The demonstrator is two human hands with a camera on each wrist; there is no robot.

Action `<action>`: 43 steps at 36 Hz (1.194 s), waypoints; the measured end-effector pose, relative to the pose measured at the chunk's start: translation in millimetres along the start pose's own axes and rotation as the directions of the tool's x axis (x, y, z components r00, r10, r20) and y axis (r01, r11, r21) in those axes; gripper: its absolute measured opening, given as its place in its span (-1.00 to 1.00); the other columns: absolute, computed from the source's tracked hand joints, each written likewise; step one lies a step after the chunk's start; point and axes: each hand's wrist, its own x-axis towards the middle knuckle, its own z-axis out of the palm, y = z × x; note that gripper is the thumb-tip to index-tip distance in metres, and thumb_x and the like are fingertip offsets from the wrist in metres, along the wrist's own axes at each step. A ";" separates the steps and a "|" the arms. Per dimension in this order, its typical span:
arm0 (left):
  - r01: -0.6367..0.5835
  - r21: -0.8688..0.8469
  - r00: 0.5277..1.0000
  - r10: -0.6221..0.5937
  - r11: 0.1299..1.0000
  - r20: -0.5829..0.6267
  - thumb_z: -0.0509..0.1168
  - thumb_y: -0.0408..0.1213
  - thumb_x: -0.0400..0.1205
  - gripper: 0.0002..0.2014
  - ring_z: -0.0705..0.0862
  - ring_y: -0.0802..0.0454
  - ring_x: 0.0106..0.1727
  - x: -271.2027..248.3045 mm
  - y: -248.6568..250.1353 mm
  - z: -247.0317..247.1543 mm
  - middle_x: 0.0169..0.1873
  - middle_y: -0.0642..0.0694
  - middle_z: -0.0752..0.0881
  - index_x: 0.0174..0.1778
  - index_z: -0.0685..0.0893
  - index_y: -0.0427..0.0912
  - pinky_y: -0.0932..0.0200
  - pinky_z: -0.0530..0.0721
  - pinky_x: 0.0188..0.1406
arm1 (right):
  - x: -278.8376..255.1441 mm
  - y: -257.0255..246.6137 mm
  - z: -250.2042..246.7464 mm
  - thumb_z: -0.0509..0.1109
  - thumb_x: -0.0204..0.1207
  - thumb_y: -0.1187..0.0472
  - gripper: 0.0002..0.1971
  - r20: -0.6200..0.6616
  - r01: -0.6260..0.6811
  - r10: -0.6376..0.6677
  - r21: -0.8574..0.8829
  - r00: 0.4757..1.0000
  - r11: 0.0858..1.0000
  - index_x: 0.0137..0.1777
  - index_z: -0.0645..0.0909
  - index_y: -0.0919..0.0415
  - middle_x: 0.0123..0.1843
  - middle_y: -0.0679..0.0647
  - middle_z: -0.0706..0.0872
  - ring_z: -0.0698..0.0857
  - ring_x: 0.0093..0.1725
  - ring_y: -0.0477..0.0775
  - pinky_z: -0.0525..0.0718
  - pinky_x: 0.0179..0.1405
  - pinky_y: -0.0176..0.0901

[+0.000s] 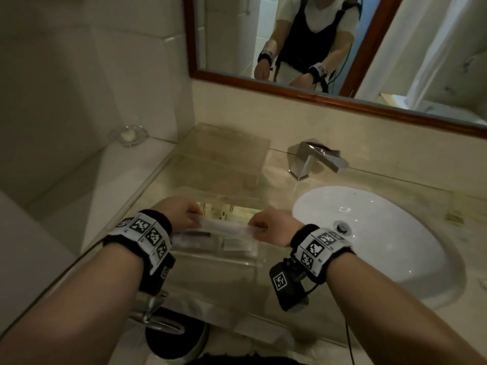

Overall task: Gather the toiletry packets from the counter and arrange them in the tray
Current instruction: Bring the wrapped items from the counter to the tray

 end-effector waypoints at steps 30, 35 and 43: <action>0.085 0.206 0.980 -0.120 0.975 0.161 0.27 -0.22 0.62 -0.74 0.61 -0.03 0.29 -0.3 -29.8 20.1 0.26 -0.06 0.67 0.21 0.68 -0.03 0.18 0.54 0.27 | 24.0 -30.7 44.0 0.28 0.59 0.03 -0.74 0.056 0.060 -0.056 -0.067 0.997 0.996 0.18 0.67 0.05 0.17 0.03 0.70 0.66 0.16 0.10 0.57 0.07 -0.14; 0.066 0.167 0.981 -0.095 0.984 0.171 0.30 -0.17 0.60 -0.74 0.62 -0.01 0.28 -0.6 -23.3 18.6 0.25 -0.03 0.68 0.20 0.69 0.00 0.19 0.54 0.29 | 23.7 -25.3 41.3 0.24 0.61 0.01 -0.74 0.097 0.047 -0.037 -0.100 0.995 0.994 0.15 0.68 0.03 0.14 -0.01 0.74 0.69 0.13 0.07 0.62 0.10 -0.14; -0.030 0.059 0.988 0.021 0.998 0.156 0.24 -0.09 0.63 -0.73 0.64 0.02 0.22 6.9 3.2 18.3 0.19 -0.03 0.72 0.18 0.70 -0.07 0.22 0.52 0.12 | 23.0 -13.1 34.4 0.20 0.64 -0.01 -0.69 0.034 0.039 -0.038 -0.040 0.999 0.998 0.23 0.65 0.08 0.20 0.03 0.72 0.67 0.19 0.12 0.56 0.03 -0.18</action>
